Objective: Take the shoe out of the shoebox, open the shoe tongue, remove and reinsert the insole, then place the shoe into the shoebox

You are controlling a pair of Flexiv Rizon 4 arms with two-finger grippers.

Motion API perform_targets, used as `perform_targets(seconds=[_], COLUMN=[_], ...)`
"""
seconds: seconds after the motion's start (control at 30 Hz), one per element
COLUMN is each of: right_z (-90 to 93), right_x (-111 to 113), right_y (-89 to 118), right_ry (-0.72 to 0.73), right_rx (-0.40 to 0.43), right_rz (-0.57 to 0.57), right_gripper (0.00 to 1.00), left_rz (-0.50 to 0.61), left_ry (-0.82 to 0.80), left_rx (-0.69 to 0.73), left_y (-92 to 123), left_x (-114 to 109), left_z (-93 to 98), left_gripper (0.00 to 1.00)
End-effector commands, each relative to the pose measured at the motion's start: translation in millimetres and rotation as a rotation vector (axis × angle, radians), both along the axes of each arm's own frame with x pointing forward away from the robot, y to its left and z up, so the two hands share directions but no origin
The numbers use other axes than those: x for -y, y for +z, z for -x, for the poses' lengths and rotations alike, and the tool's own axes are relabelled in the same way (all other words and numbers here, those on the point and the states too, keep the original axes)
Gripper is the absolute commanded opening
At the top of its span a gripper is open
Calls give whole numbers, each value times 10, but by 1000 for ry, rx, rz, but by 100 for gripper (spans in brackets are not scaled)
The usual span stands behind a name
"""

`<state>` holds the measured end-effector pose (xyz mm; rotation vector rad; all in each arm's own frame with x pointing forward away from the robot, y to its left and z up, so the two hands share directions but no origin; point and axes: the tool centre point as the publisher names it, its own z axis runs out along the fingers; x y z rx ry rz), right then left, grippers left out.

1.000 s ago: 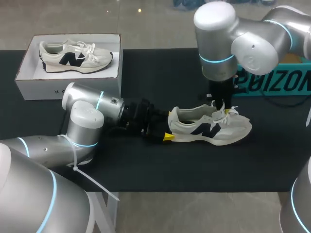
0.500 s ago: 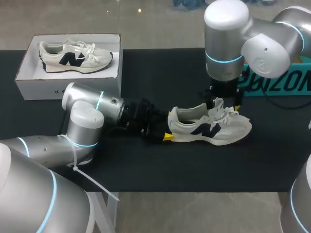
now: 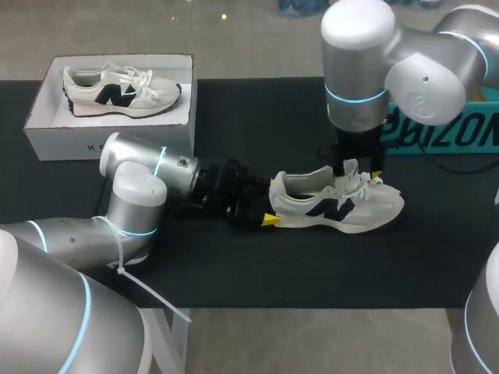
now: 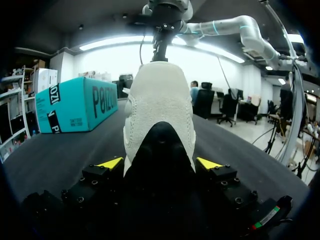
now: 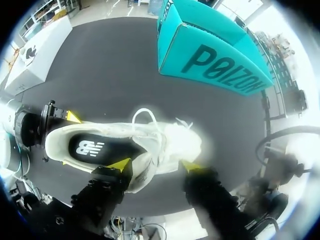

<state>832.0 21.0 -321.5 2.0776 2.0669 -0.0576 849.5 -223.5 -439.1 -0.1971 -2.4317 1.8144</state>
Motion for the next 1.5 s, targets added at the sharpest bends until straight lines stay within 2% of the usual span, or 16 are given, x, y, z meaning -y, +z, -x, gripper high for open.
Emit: perform_targets(seconds=[0.03,0.27,0.57,0.6,0.63,0.7,0.73,0.77,0.97,1.13,1.2,1.23,1.27,1.3,1.37,1.5], right_z=[-17,-30,-24,-18,-10,7,21,35,143,188,214,236,268,345,470,470], right_x=[110,253,262,249,233,198,178,161,-24,-198,-288,-334,-389,-465,-536,-536], right_y=[-2,-48,-67,-49,-27,20,51,83,322,526,566,585,588,581,583,583], right_ry=[-10,-36,-44,-40,-35,-20,-12,2,141,401,603,678,830,1023,1196,1196], right_rx=[0,-3,-7,-2,2,8,11,16,29,38,16,-4,-40,-78,-129,-129], right_rz=[-20,-54,-74,-73,-74,-73,-69,-66,-29,-21,-24,13,16,27,51,51], right_gripper=[0,0,0,9,30,59,95,100,100,100,100,100,100,100,100,100], left_rz=[1,1,1,1,1,1,1,1,1,1,1,1,1,1,1,1], left_ry=[-1,-1,-1,-1,-1,-1,-1,-1,-1,-1,-1,-1,-1,-1,-1,-1], left_rx=[0,0,0,0,0,0,0,0,0,0,0,0,0,0,0,0], left_y=[-49,-49,-49,-49,-49,-49,-49,-49,-49,-49,-49,-49,-49,-49,-49,-49], left_x=[12,12,12,12,12,12,12,12,12,12,12,12,12,12,12,12], left_z=[-7,-7,-7,-7,-7,-7,-7,-7,-7,-7,-7,-7,-7,-7,-7,-7], left_gripper=[0,0,0,0,0,0,0,0,0,0,0,0,0,0,0,0])
